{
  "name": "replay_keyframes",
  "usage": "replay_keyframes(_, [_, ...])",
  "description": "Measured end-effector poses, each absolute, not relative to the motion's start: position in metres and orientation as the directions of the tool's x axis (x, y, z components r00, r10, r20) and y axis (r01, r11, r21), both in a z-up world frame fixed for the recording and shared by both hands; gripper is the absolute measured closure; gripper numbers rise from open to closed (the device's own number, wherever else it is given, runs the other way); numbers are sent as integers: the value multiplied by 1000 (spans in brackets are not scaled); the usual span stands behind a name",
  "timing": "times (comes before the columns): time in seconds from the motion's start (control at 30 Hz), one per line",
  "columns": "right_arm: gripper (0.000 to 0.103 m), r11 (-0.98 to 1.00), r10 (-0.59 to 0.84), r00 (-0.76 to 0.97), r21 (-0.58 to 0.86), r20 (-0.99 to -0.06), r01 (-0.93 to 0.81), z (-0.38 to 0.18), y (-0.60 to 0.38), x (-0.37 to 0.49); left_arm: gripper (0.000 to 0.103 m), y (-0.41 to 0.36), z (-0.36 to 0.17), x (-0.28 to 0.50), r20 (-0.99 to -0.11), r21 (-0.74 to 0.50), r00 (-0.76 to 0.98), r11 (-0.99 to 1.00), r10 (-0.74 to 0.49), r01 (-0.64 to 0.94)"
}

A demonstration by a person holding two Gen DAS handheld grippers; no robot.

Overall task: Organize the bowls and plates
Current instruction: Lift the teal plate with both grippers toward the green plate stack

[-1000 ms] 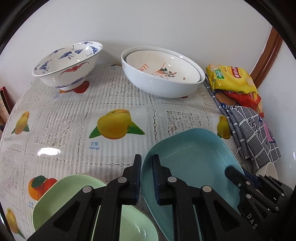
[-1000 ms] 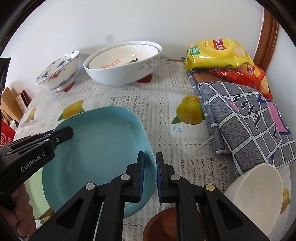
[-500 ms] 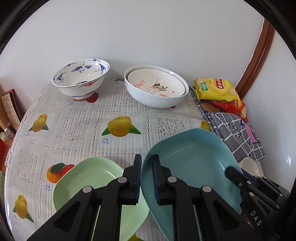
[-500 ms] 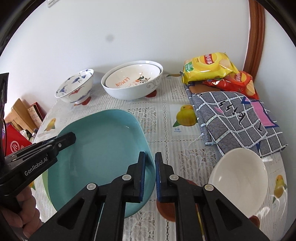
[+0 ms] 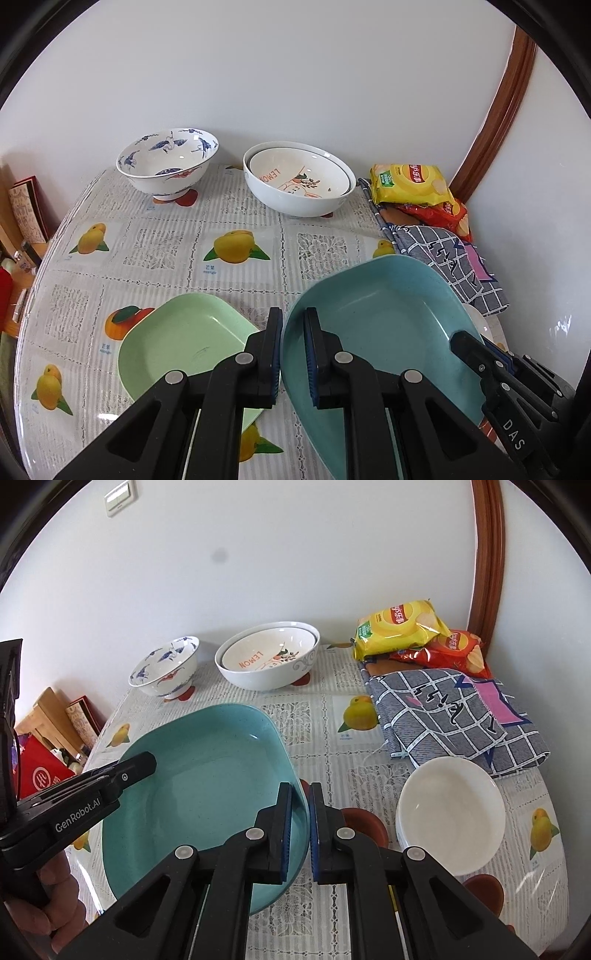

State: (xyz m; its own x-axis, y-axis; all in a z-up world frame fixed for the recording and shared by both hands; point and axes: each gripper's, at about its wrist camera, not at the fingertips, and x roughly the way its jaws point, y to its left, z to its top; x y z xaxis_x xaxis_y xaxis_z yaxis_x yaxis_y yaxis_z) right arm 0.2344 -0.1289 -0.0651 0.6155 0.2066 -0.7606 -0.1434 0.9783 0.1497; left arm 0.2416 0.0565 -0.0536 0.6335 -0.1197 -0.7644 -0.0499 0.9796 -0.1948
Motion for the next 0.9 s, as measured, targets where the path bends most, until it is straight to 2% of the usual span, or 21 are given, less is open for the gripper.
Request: replay_keyframes(0.9, [94, 977, 212, 666, 148, -715, -152, -31, -122, 193, 91, 68, -22, 201, -719, -208, 685, 977, -119, -49])
